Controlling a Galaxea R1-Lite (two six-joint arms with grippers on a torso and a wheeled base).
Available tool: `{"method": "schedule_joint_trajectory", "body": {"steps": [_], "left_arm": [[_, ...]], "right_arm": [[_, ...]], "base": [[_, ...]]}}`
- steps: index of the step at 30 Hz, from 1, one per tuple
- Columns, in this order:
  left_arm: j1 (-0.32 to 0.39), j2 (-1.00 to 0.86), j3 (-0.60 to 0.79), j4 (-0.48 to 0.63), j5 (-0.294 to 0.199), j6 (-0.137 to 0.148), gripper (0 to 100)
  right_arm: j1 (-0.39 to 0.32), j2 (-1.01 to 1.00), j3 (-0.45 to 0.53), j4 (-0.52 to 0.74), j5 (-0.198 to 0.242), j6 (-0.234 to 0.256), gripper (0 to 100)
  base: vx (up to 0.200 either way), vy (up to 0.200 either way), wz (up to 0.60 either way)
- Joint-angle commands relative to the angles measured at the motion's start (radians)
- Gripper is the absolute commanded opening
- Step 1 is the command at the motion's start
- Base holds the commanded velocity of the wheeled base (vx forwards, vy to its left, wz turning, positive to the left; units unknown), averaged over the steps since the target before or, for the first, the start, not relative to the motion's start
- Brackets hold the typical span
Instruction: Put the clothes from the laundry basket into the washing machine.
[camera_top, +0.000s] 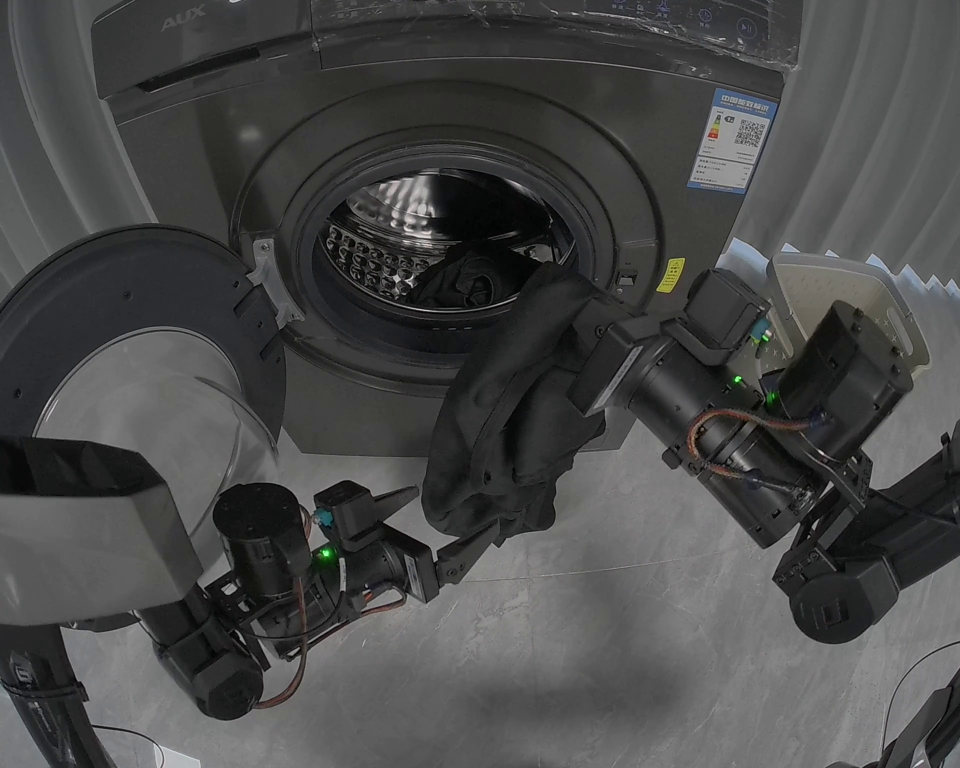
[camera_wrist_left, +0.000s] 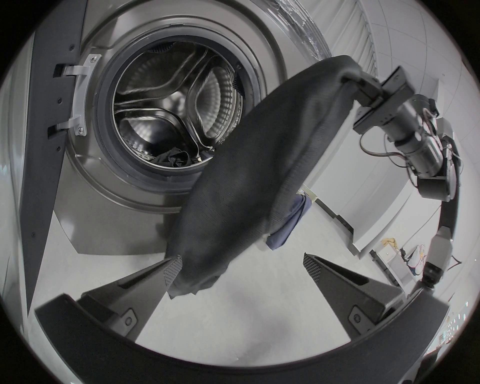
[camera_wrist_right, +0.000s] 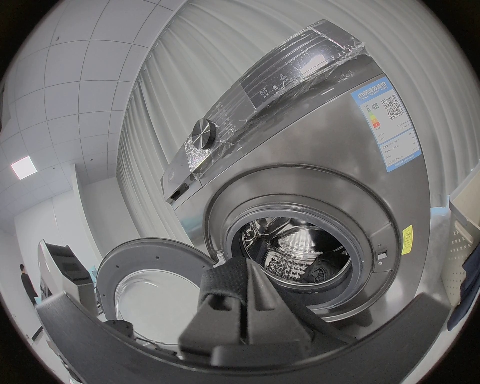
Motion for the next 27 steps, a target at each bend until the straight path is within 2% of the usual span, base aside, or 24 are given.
{"method": "schedule_joint_trajectory", "body": {"steps": [1, 9, 16, 17, 22, 27], "left_arm": [[0.044, 0.090, -0.098, 0.000, 0.000, 0.009, 100], [0.045, 0.175, -0.199, 0.000, 0.002, 0.024, 100], [0.033, 0.222, -0.271, 0.000, 0.008, 0.024, 100], [0.033, 0.233, -0.286, 0.000, 0.008, 0.024, 0], [0.041, 0.230, -0.320, 0.000, 0.014, 0.022, 0], [0.056, 0.148, -0.283, -0.001, 0.025, 0.024, 0]], "right_arm": [[0.005, -0.006, 0.011, -0.001, 0.000, 0.001, 0], [0.006, -0.008, 0.016, -0.002, 0.000, 0.001, 0], [0.006, -0.018, 0.022, -0.002, 0.000, 0.001, 0], [0.006, -0.022, 0.025, -0.004, 0.000, 0.001, 0], [0.003, -0.029, 0.049, -0.013, 0.000, 0.002, 0], [-0.011, -0.055, 0.083, -0.011, 0.003, 0.008, 0]], "base": [[0.000, 0.000, 0.00], [0.000, 0.000, 0.00], [0.000, 0.000, 0.00], [0.000, 0.000, 0.00], [0.000, 0.000, 0.00], [0.000, 0.000, 0.00]]}}
